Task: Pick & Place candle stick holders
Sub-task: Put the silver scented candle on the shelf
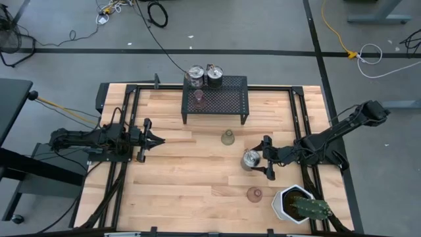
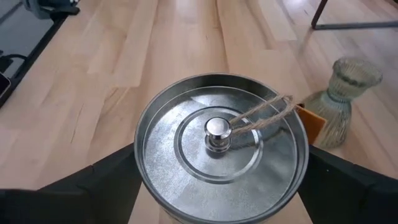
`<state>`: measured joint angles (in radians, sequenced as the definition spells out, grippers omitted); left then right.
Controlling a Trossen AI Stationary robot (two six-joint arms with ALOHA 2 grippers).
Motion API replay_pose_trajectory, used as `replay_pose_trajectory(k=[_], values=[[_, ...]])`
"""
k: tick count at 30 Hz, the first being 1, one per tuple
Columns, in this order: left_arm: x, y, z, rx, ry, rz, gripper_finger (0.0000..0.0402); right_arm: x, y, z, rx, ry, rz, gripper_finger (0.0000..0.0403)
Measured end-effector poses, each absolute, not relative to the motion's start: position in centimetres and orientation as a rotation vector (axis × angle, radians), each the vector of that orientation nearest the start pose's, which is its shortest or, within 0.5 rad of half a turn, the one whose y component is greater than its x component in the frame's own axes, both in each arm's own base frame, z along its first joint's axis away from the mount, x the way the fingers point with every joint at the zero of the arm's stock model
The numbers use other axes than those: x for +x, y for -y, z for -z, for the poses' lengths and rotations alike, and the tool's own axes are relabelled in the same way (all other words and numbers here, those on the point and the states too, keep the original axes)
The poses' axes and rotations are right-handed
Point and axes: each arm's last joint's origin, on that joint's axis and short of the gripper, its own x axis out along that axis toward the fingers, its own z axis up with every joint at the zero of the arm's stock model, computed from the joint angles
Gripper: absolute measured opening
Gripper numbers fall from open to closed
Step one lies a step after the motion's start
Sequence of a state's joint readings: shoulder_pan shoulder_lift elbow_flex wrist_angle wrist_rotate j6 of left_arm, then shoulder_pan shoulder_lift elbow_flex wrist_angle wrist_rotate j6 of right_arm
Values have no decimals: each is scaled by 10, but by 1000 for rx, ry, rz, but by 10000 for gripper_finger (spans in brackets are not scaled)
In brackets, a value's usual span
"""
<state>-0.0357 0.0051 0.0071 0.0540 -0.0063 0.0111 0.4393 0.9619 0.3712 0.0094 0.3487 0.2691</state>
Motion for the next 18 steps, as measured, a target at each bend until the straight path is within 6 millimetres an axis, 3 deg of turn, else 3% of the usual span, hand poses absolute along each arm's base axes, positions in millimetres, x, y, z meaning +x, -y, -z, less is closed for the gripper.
replay_pose_trajectory(k=[11, 18], values=[[97, 3, -171, 10, 56, 29, 34, 168, -68, -188, 38, -532, -18, 366], [97, 3, -171, 10, 56, 29, 34, 165, -65, -210, 12, -524, 9, 366]])
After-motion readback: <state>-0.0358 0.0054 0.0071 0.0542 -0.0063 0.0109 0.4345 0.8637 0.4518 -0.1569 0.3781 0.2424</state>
